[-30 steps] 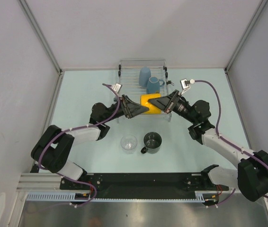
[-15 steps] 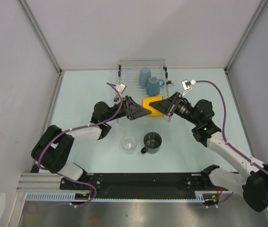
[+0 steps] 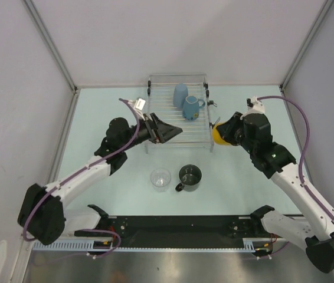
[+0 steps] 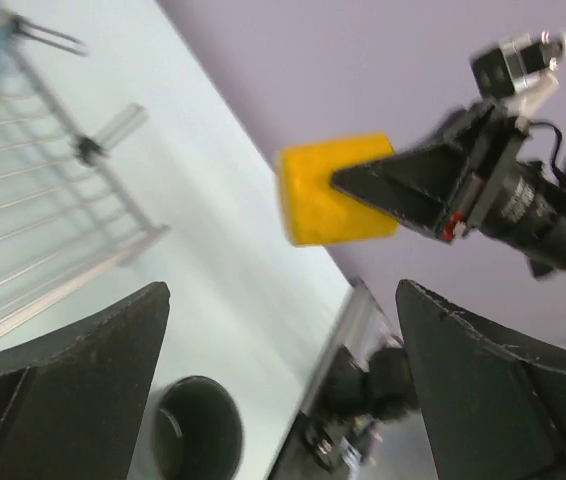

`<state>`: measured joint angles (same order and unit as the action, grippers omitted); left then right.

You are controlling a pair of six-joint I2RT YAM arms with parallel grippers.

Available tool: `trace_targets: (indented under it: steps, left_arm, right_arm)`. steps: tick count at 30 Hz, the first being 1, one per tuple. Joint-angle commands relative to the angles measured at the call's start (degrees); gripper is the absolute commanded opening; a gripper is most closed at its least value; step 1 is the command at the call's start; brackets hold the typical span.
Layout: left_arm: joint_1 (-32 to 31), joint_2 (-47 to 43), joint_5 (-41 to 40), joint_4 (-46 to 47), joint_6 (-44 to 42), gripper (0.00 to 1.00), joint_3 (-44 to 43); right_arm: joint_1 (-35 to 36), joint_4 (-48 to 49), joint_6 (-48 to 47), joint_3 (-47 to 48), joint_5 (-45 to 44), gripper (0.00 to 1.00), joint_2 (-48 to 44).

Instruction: Unload the cups from the dish rack

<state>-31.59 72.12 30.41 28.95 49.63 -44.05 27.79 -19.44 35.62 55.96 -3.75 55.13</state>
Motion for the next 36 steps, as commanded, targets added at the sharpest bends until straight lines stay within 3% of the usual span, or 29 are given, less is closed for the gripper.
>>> trace_targets:
  steps: [1, 6, 11, 22, 36]
  left_arm:
    - [0.39, -7.5, -18.7, -19.15, -8.05, 1.0, 0.19]
    - [-0.22, -8.66, -34.52, -34.02, -9.63, 1.0, -2.61]
    - [-0.75, -7.78, -40.08, -44.59, -8.23, 1.0, -3.76]
    - [-1.71, -14.63, -46.66, -48.2, -3.75, 1.0, 1.16]
    - [-1.72, -15.25, -46.41, -49.25, -4.01, 1.0, 2.48]
  right_arm:
    - [0.6, -15.7, -2.4, 6.6, -19.35, 0.0, 3.22]
    - [4.54, -23.79, 1.12, 7.84, -24.28, 0.0, 7.79]
    - [9.64, -26.26, 5.16, 6.27, -26.66, 0.0, 9.11]
    - [17.38, -26.18, 13.07, 1.52, -26.13, 0.0, 17.89]
    - [19.41, -23.1, 14.04, 1.43, -25.61, 0.0, 28.8]
